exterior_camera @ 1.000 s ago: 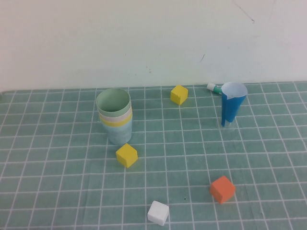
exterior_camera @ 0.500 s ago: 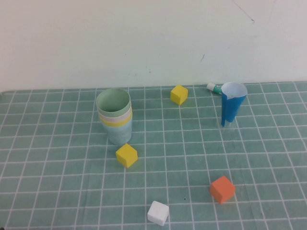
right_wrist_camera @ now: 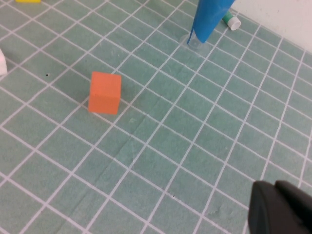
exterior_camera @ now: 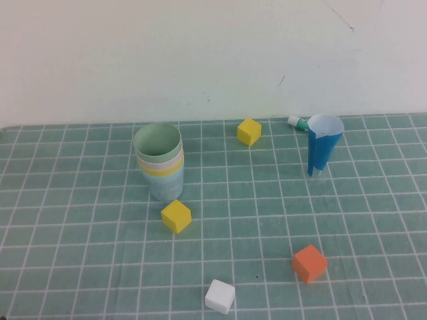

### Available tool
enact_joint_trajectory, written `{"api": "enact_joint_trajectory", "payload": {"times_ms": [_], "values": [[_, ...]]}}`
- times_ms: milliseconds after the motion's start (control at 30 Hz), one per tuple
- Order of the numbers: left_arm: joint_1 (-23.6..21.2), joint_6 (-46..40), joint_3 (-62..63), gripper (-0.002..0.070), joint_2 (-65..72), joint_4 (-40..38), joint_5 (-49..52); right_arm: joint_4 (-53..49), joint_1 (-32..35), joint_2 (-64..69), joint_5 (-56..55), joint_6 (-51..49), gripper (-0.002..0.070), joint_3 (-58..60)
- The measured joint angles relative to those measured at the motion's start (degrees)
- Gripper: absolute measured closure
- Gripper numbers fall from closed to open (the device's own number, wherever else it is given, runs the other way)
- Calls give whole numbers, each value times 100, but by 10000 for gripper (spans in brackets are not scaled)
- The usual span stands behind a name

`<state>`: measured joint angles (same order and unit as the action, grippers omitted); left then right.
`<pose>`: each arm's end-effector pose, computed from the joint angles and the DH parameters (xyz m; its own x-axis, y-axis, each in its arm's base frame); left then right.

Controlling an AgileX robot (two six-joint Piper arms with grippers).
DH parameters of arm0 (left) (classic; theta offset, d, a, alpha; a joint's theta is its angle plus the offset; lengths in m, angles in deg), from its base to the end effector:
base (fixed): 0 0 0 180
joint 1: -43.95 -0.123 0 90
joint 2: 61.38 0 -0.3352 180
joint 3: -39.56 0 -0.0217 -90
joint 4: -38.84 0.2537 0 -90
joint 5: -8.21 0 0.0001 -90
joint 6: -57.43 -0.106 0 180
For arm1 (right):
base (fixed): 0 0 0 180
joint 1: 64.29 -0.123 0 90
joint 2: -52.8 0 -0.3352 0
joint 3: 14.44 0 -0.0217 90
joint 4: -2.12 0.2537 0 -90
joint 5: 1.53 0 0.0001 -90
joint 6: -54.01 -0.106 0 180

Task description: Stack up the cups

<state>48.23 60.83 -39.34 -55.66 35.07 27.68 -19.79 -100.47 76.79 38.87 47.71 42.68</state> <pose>0.0196 -0.0038 0.1760 -0.2519 -0.1025 -0.9623 0.0658 0.9903 -0.1227 0.0399 -0.0026 0.2694 -0.3144 -0.4537 -0.8338 -0.4695 0.8378 -0.2789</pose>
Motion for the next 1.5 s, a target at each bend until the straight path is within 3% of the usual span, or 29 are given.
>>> {"api": "enact_joint_trajectory", "payload": {"times_ms": [133, 300, 533, 700, 833, 1067, 1500], "values": [[0, 0, 0, 676, 0, -9, -3, -137, 10, 0, -22, 222, 678, 14], [0, 0, 0, 677, 0, -9, -13, 238, 341, -13, -481, 1212, 678, 227], [0, 0, 0, 677, 0, -9, -12, 1172, 1968, -380, -2652, 2269, 678, 1226], [0, 0, -10, 677, 0, -9, -12, 1411, 3028, -979, -3193, 2341, 678, 1748], [0, -23, -10, 677, 0, -9, -12, 1498, 3557, -1493, -3219, 2361, 678, 2214], [0, -118, -10, 677, 0, -9, -12, 1755, 3911, -1799, -2171, 2374, 678, 2287], [0, -118, -10, 677, 0, -9, -12, 1816, 4122, -1811, -2160, 1934, 678, 2287]]}}
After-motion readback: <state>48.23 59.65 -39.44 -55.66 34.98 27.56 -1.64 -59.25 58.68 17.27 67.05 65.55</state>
